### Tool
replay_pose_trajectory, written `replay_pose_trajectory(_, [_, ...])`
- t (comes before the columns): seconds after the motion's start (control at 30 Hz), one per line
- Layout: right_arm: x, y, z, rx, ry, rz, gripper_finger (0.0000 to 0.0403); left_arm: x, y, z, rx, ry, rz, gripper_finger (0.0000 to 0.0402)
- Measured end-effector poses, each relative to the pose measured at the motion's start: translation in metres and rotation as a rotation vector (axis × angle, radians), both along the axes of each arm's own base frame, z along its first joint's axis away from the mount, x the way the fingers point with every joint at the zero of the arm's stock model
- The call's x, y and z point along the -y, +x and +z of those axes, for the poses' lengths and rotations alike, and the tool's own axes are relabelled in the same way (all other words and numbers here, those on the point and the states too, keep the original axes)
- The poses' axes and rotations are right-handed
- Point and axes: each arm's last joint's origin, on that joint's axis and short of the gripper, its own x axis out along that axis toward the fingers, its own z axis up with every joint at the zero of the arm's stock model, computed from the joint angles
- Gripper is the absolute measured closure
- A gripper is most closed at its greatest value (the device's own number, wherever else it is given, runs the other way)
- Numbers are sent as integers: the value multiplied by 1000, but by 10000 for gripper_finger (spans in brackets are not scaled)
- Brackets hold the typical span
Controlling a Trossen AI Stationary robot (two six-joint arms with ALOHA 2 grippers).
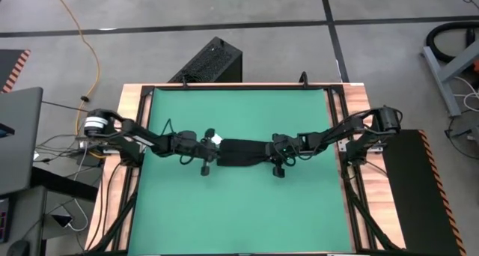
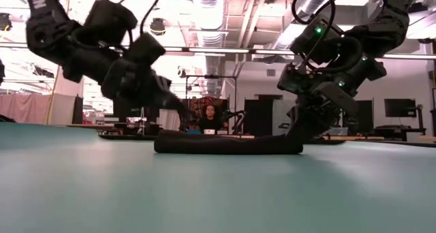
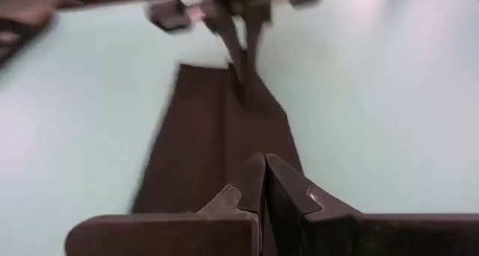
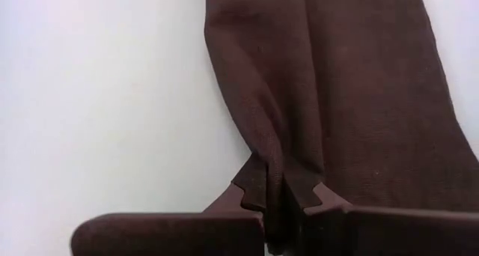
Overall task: Roll towel
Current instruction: Roll the black towel
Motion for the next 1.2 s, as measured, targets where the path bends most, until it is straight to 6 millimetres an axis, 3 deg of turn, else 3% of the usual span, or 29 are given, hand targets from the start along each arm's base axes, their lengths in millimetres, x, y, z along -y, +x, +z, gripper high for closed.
replay_pose_trajectory(0.3, [-1,0,0,-1,-11,21,381,-11,22,-38,-144,72,-14,401])
replay_pose_trajectory(0.5, [-6,-1,0,-16,-4,72,381,-25,26,-44,-145,44,35,401])
replay_pose_trajectory(0.67, [-7,-3,8,0,69,21,381,-33,21,-51,-224,-117,40,401])
replay_pose_trajectory(0.93, [-2,-7,28,57,186,-87,381,-27,19,-53,-275,-420,-33,401])
replay_pose_trajectory(1.2, [10,-13,44,81,385,-304,381,-10,21,-52,-302,-512,-25,401])
